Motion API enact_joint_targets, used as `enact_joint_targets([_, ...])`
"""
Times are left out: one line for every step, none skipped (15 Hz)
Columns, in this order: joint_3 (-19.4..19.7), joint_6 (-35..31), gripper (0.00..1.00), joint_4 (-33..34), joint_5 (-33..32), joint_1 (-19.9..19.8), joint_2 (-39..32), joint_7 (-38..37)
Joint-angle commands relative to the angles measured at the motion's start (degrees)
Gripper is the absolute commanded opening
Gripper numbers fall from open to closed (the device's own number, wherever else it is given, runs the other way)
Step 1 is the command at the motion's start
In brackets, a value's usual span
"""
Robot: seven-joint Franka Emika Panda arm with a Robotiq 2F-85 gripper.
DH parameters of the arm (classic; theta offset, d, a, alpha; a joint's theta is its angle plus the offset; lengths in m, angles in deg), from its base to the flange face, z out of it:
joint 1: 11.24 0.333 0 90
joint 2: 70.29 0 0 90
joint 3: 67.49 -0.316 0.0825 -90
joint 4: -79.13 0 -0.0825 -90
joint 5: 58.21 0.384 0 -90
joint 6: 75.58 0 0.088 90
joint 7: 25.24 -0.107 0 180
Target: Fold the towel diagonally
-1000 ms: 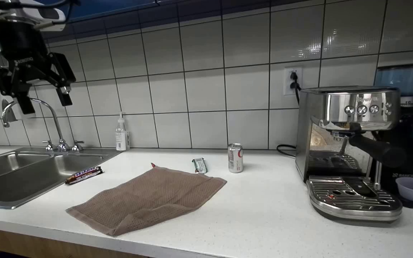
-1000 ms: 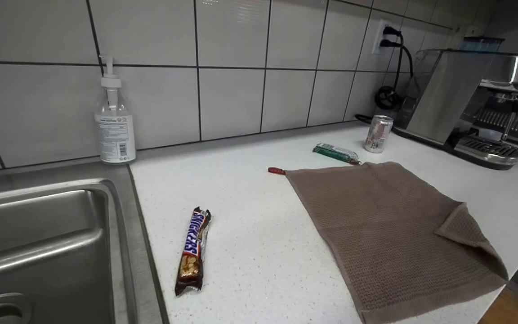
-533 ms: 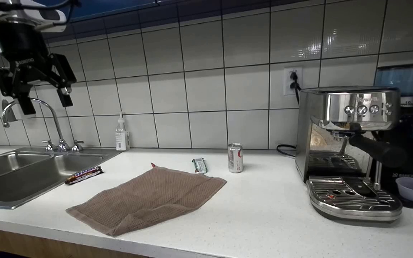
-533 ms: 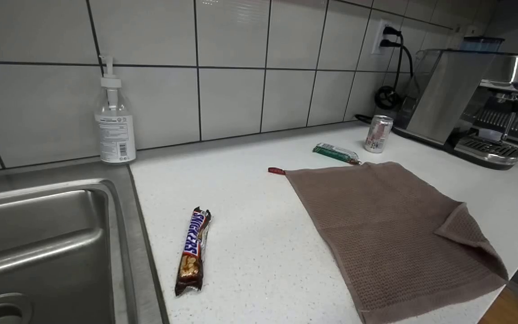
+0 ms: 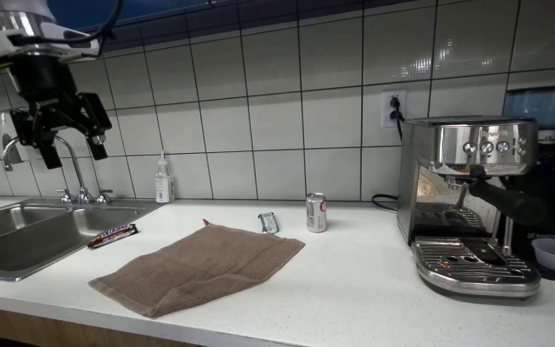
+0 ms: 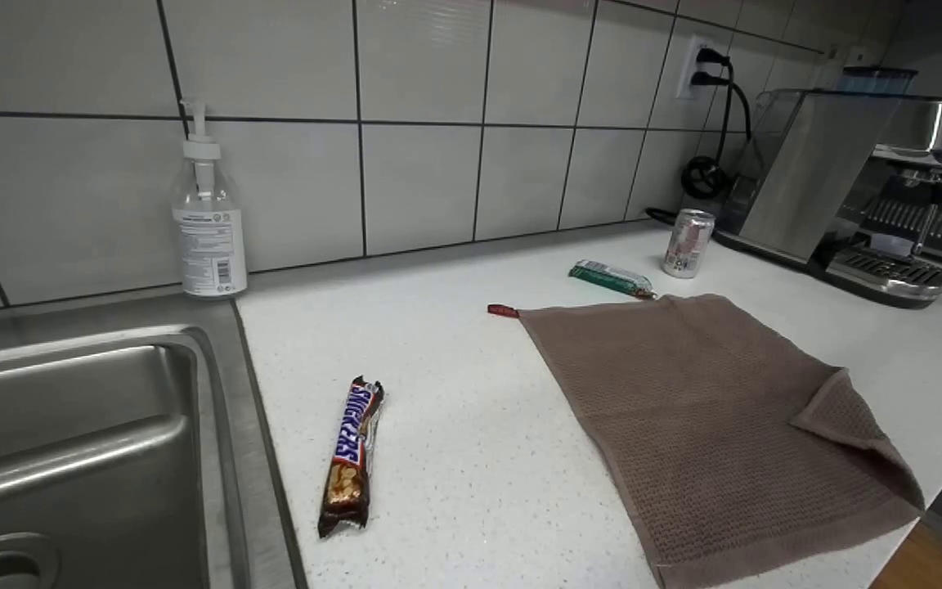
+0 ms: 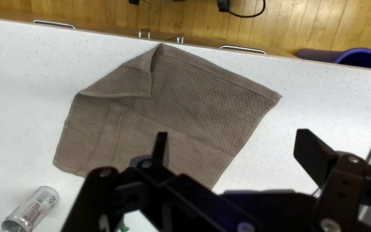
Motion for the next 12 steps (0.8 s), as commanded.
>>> enact_joint_targets([-0.67, -3.6, 1.0, -1.57, -1.55, -0.89, -1.48, -2.97])
enact_joint_targets([-0.71, -4.16, 1.0, -1.94, -1.89, -1.03, -1.88, -3.31])
enact_joint_targets([-0.82, -4.74, 1.0, -2.33, -2.58, -1.2, -2.18, -3.63])
enact_joint_targets([-0.89, -5.24, 1.0, -2.74, -3.54, -1.38, -2.46, -3.78])
enact_joint_targets([-0.9, -5.62, 1.0, -3.11, -4.45, -1.54, -2.7, -4.0])
enact_joint_targets([-0.86, -6.02, 1.0, -3.48, -5.35, -1.74, -3.04, -4.17])
enact_joint_targets([-0.8, -6.44, 1.0, -3.82, -6.15, -1.9, -3.43, -4.41])
enact_joint_targets([-0.67, -6.95, 1.0, -4.23, -6.79, -2.1, -3.9, -4.68])
enact_joint_targets([-0.48, -7.36, 1.0, -4.57, -7.01, -2.2, -4.38, -4.88])
enact_joint_targets([-0.41, -7.94, 1.0, -4.99, -7.26, -2.4, -4.83, -5.31])
enact_joint_targets([-0.39, -8.54, 1.0, -5.38, -7.46, -2.63, -5.3, -5.73])
enact_joint_targets([-0.36, -9.32, 1.0, -5.8, -7.73, -2.89, -5.88, -6.14])
